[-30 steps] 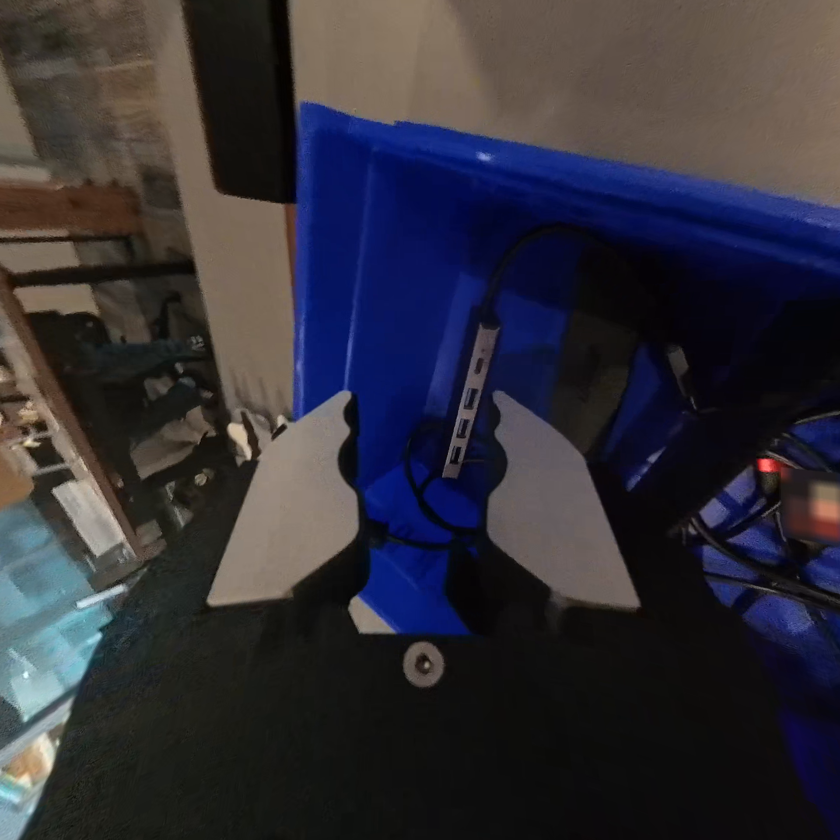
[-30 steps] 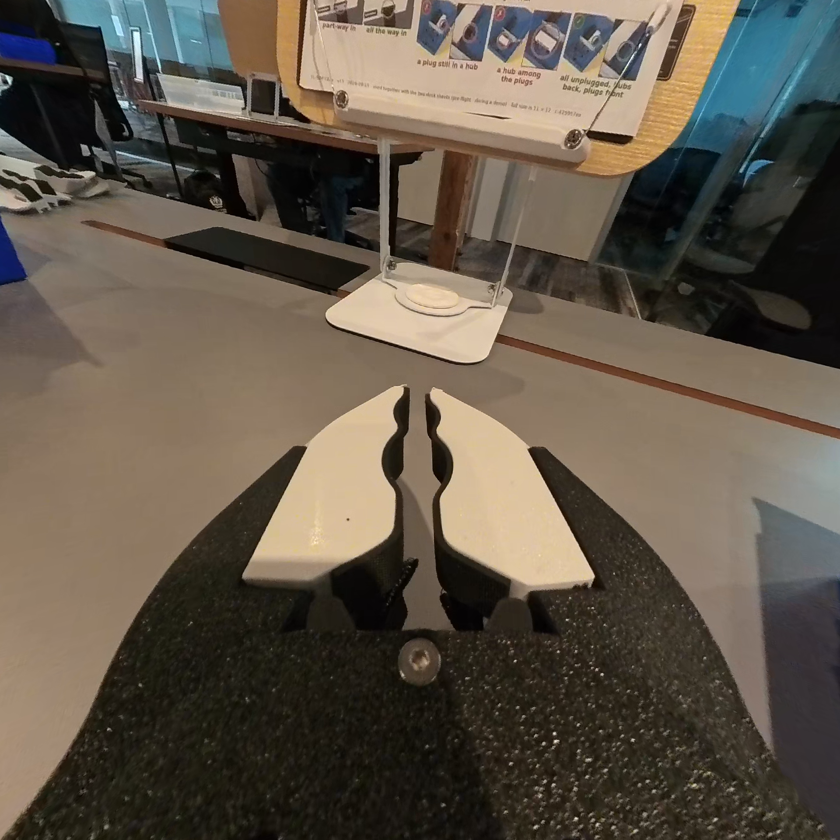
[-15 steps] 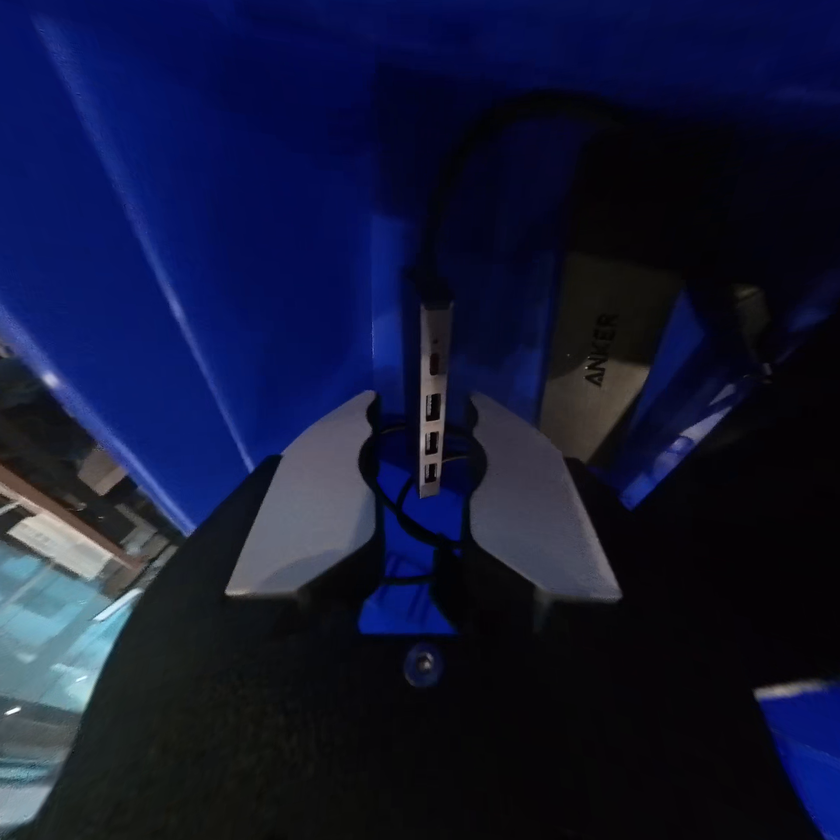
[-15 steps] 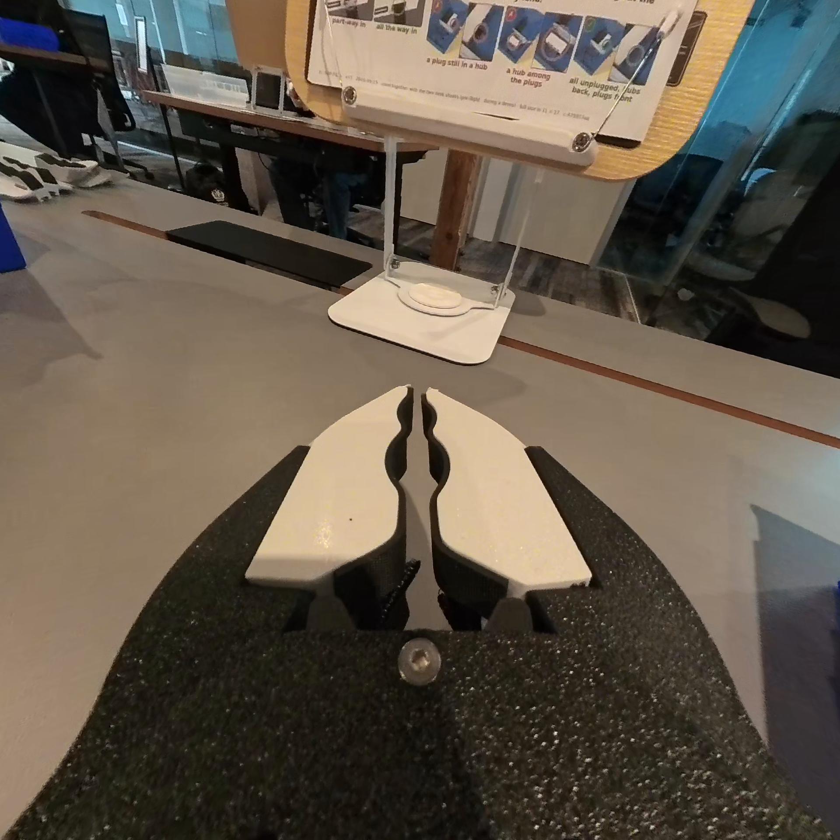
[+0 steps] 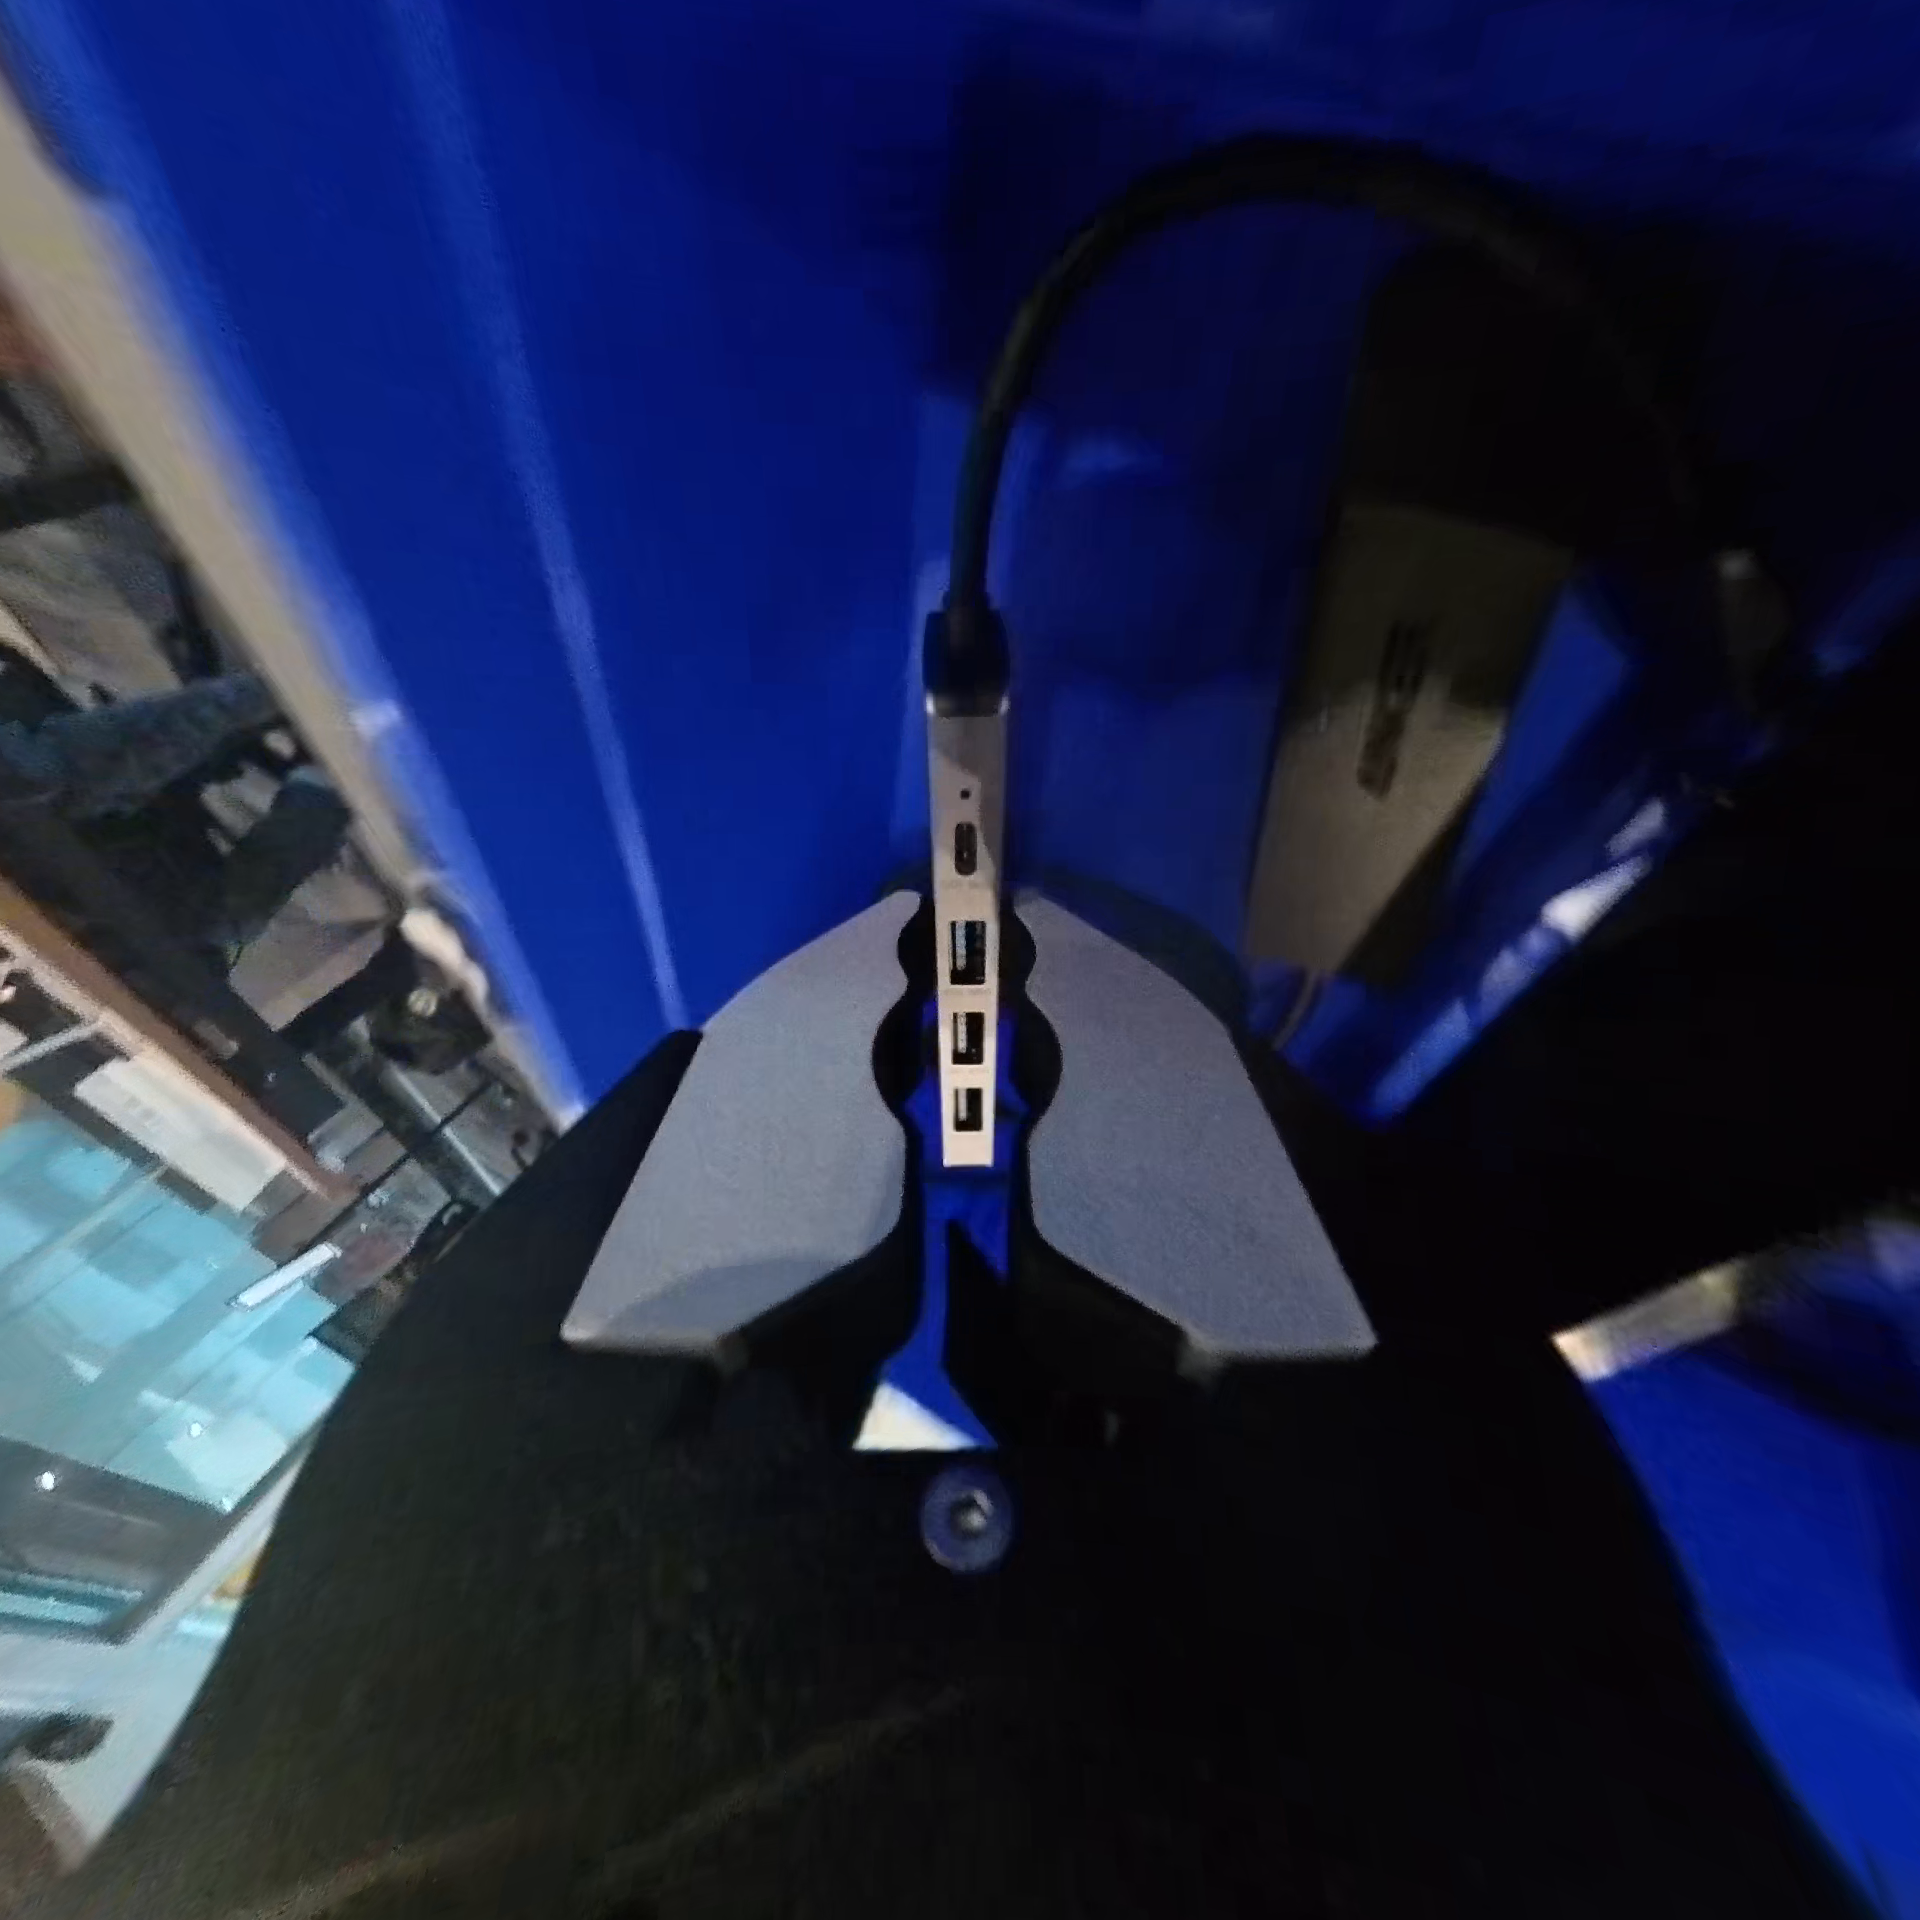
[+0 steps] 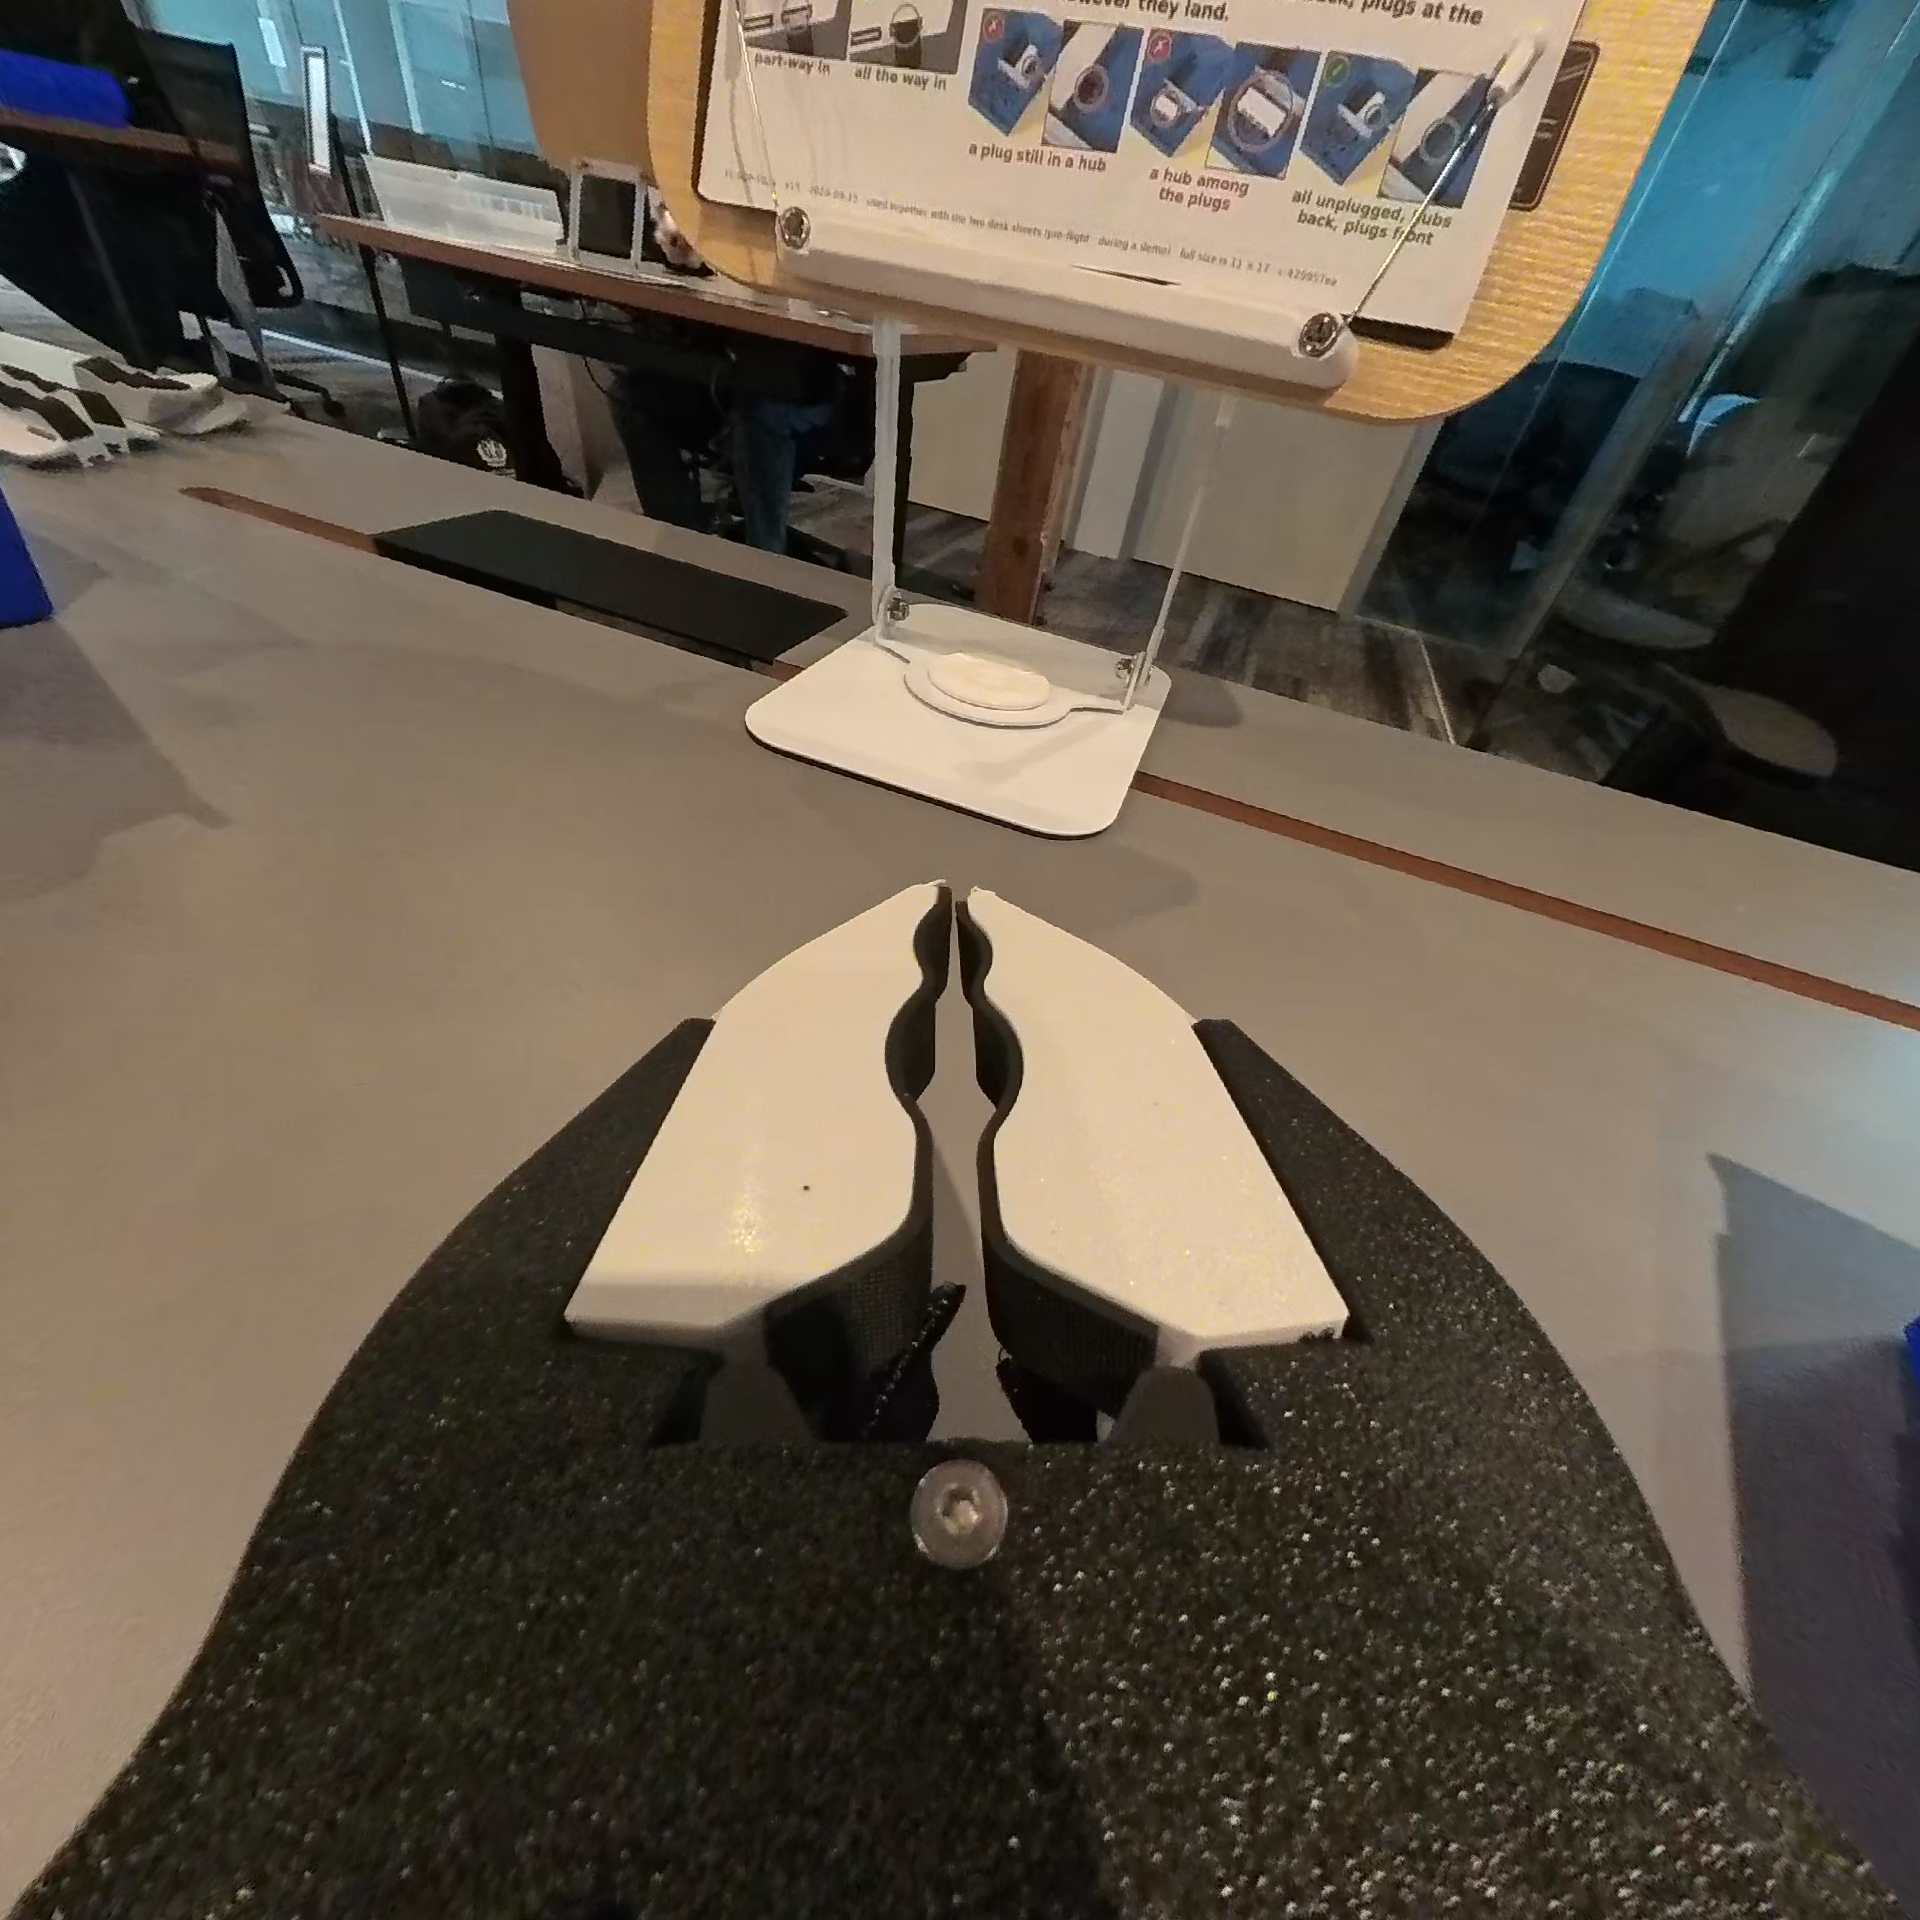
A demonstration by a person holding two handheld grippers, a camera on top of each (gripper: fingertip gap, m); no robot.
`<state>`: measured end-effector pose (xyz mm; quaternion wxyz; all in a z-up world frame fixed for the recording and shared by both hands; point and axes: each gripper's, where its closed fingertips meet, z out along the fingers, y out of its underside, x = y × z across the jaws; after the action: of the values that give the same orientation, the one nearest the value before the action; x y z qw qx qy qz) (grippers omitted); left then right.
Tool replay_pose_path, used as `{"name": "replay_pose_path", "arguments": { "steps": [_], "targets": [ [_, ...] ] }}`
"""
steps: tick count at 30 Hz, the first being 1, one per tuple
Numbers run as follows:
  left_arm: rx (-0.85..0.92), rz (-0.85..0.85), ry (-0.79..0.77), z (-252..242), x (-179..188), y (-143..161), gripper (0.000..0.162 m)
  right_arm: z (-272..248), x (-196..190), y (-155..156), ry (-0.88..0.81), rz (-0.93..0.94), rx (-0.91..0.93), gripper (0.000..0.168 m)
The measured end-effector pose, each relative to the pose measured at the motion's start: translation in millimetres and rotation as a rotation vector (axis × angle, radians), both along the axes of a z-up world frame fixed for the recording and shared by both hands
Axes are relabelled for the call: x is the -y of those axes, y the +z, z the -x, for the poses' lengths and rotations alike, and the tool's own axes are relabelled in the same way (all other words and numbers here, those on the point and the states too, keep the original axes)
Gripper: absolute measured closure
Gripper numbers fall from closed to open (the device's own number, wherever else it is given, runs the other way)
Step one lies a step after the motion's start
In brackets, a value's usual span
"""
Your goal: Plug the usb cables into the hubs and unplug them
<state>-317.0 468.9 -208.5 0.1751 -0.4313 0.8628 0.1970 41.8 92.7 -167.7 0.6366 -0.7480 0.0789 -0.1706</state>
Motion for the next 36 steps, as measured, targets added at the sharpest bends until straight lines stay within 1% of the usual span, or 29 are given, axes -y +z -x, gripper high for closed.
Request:
{"name": "replay_pose_path", "arguments": {
  "steps": [3,6,9,11,14,17,21,25,28,32,36],
  "targets": [
    [0.005,-0.039,0.02,8.1,4.4,33.2,0.151,0.9,0.2,0.4,0.001,-0.001,0.006,0.168],
    [0.034,-0.078,0.024,8.2,15.5,73.1,0.151,1.5,-0.4,0.6,0.002,0.001,0.014,0.168],
    [0.073,-0.082,0.03,4.4,36.1,111.6,0.151,1.6,-0.7,1.7,0.001,-0.003,0.024,0.168],
    [0.086,-0.063,0.036,0.8,51.4,130.1,0.151,1.5,-0.4,2.2,-0.002,-0.007,0.027,0.168],
    [0.096,-0.086,0.027,-7.0,71.4,159.1,0.151,1.2,0.7,3.2,-0.004,-0.012,0.028,0.168],
    [0.121,-0.113,-0.005,-17.0,101.2,191.8,0.151,0.4,1.8,4.8,-0.009,-0.02,0.03,0.168],
    [0.187,-0.074,-0.09,-52.4,152.5,220.9,0.151,-0.8,2.7,6.6,-0.013,-0.028,0.037,0.168],
    [0.193,-0.017,-0.206,-92.3,206.2,226.4,0.151,-2.0,3.9,6.7,-0.017,-0.026,0.048,0.168],
    [0.177,0.027,-0.291,-120.8,239.1,214.8,0.151,-3.7,3.9,7.6,-0.021,-0.031,0.046,0.168],
    [0.16,0.079,-0.375,-155.1,268.3,182.7,0.151,-4.7,4.1,9.8,-0.023,-0.043,0.05,0.168],
    [0.16,0.183,-0.407,-184.3,289.8,135.2,0.151,-7.5,5.2,13.4,-0.033,-0.059,0.05,0.168]
  ]
}}
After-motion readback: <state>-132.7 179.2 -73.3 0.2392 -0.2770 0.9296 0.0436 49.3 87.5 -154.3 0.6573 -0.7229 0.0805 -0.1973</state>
